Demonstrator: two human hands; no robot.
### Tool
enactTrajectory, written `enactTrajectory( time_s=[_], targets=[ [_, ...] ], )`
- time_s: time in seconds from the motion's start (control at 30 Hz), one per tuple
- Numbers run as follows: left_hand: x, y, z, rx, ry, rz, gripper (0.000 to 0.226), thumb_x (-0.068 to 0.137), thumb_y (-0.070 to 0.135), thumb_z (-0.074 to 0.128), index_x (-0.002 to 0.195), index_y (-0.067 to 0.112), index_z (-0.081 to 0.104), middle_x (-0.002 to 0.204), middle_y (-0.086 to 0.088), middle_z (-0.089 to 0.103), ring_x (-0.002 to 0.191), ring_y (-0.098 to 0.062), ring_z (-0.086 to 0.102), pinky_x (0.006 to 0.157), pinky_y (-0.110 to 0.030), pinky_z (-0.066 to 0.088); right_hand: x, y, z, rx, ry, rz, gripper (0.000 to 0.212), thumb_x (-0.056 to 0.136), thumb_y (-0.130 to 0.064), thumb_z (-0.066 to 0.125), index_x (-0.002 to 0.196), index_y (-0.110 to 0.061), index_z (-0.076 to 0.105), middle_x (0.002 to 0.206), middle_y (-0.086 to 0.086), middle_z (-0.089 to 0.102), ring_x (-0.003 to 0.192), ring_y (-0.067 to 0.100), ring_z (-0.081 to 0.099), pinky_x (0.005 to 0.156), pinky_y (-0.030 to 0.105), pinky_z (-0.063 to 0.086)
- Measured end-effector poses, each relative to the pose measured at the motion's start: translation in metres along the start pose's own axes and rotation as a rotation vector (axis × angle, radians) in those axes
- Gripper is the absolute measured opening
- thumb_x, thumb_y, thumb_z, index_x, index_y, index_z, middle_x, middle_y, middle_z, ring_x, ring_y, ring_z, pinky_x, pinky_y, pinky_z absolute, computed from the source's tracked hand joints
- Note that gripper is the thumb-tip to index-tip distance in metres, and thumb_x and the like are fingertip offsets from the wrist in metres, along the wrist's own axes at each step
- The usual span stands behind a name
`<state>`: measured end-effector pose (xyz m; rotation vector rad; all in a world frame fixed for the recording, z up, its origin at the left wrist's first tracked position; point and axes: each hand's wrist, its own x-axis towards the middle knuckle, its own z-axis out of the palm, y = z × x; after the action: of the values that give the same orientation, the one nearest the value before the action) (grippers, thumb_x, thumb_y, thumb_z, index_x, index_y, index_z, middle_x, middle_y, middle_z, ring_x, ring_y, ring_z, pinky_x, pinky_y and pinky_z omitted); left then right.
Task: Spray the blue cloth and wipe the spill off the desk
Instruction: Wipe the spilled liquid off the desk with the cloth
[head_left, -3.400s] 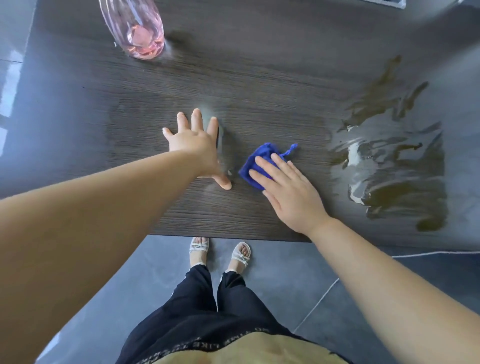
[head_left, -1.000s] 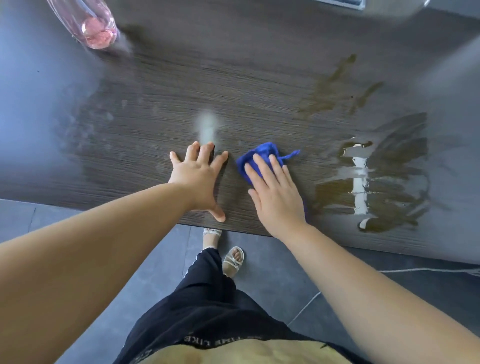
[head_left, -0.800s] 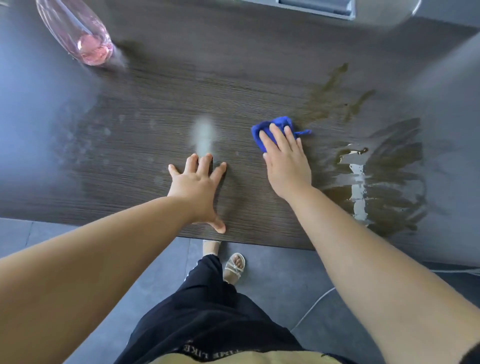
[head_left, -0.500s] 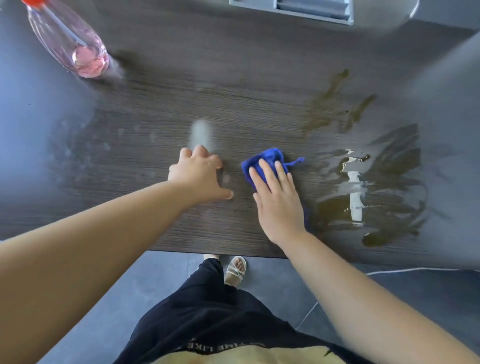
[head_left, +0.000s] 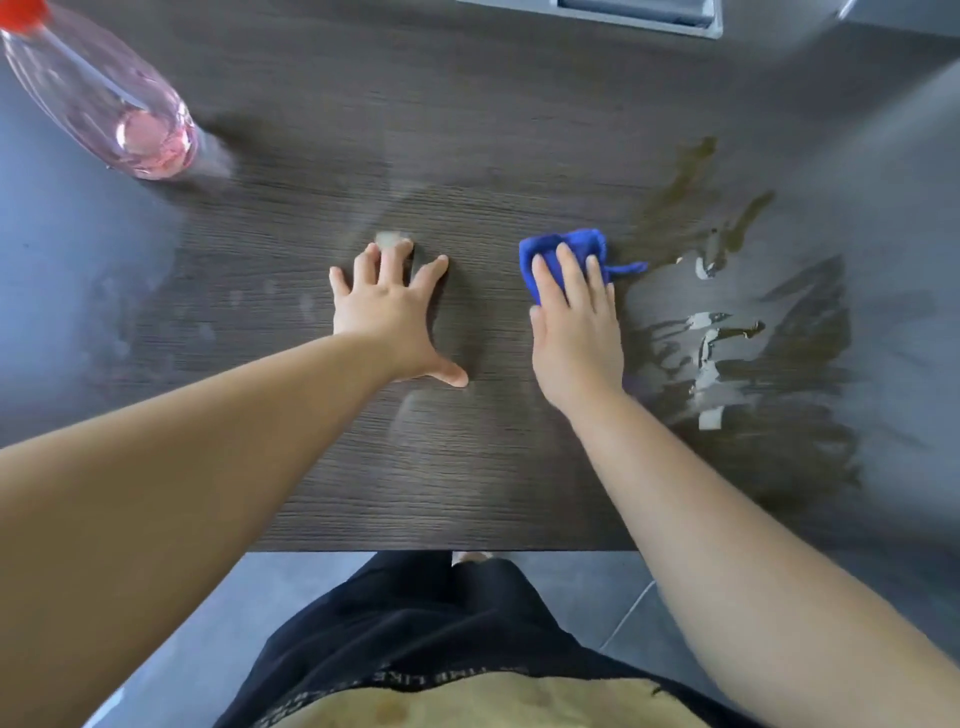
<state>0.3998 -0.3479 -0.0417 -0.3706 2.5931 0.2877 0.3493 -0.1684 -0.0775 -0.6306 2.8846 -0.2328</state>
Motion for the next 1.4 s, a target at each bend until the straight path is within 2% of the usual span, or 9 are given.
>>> enactTrajectory(
  time_s=[0.13,0.23,0.43,0.6,0.73,0.87,1.0,1.07,1.4],
  targets=[
    [0.001,0.003,-0.002,0.018,-0.018,0.009,0.126,0.045,0.072,0.075,0.146,0.035,0.010,0.154,-0.005,0.004,0.141,-0.035,0.001,0.111,-0.059,0.011,-0.061,-0.007,0.008,-0.051,-0.065,-0.177,0.049,0.095,-0.027,0.029,0.142,-0.016,0.039,0.150,0.009,0.034,0.139,0.036,0.027,0.111,0.047,0.021],
    [0.003,0.004,-0.004,0.028,-0.037,0.010,0.126,0.045,0.072,0.075,0.146,0.033,0.009,0.154,-0.006,0.003,0.141,-0.036,0.000,0.110,-0.061,0.011,-0.019,0.002,0.004,-0.057,-0.090,-0.270,0.049,0.095,-0.028,0.029,0.141,-0.016,0.041,0.150,0.009,0.035,0.138,0.036,0.029,0.111,0.049,0.024],
    [0.005,0.006,-0.005,0.054,-0.057,-0.002,0.127,0.046,0.073,0.074,0.146,0.032,0.007,0.154,-0.007,0.003,0.141,-0.036,0.000,0.110,-0.063,0.011,0.095,-0.007,-0.012,-0.075,-0.037,-0.003,0.049,0.102,-0.025,0.029,0.150,-0.020,0.017,0.158,0.003,0.009,0.145,0.029,0.006,0.117,0.040,0.007],
    [0.007,0.005,-0.006,0.047,-0.046,0.013,0.127,0.046,0.072,0.074,0.146,0.030,0.009,0.153,-0.008,0.005,0.140,-0.037,0.003,0.108,-0.065,0.012,0.014,-0.016,-0.002,-0.012,-0.015,-0.097,0.049,0.098,-0.022,0.040,0.146,-0.016,0.031,0.155,0.007,0.023,0.143,0.032,0.016,0.117,0.044,0.014],
    [0.007,0.004,-0.005,0.061,-0.040,0.020,0.128,0.045,0.073,0.073,0.146,0.029,0.009,0.152,-0.008,0.007,0.139,-0.037,0.004,0.107,-0.065,0.014,-0.055,-0.013,0.004,-0.020,-0.108,-0.215,0.049,0.096,-0.028,0.030,0.143,-0.017,0.037,0.152,0.007,0.031,0.141,0.032,0.024,0.113,0.043,0.020],
    [0.007,0.005,-0.006,0.060,-0.046,0.015,0.127,0.046,0.073,0.073,0.146,0.029,0.009,0.152,-0.009,0.006,0.139,-0.037,0.004,0.108,-0.066,0.014,0.008,-0.009,0.004,-0.035,-0.054,-0.256,0.047,0.095,-0.025,0.035,0.141,-0.015,0.042,0.150,0.009,0.034,0.138,0.035,0.030,0.111,0.047,0.023],
    [0.006,0.005,-0.005,0.063,-0.039,0.006,0.127,0.044,0.073,0.073,0.146,0.031,0.010,0.153,-0.007,0.006,0.140,-0.035,0.003,0.109,-0.064,0.014,0.109,-0.015,-0.012,-0.065,-0.064,-0.073,0.049,0.102,-0.023,0.031,0.149,-0.018,0.020,0.158,0.004,0.010,0.144,0.030,0.009,0.116,0.042,0.010],
    [0.006,0.005,-0.004,0.061,-0.034,0.003,0.127,0.044,0.074,0.073,0.146,0.032,0.010,0.153,-0.006,0.006,0.140,-0.034,0.003,0.109,-0.063,0.014,0.128,-0.020,-0.016,-0.047,-0.052,-0.024,0.049,0.102,-0.023,0.030,0.150,-0.020,0.018,0.158,0.002,0.009,0.145,0.030,0.006,0.116,0.040,0.007],
    [0.005,0.003,-0.002,0.052,0.001,0.010,0.127,0.044,0.075,0.072,0.146,0.032,0.010,0.153,-0.007,0.006,0.140,-0.034,0.004,0.109,-0.063,0.013,-0.034,0.008,-0.003,-0.095,-0.171,-0.385,0.050,0.095,-0.028,0.028,0.142,-0.014,0.039,0.151,0.008,0.034,0.139,0.034,0.029,0.113,0.044,0.023]
  ],
)
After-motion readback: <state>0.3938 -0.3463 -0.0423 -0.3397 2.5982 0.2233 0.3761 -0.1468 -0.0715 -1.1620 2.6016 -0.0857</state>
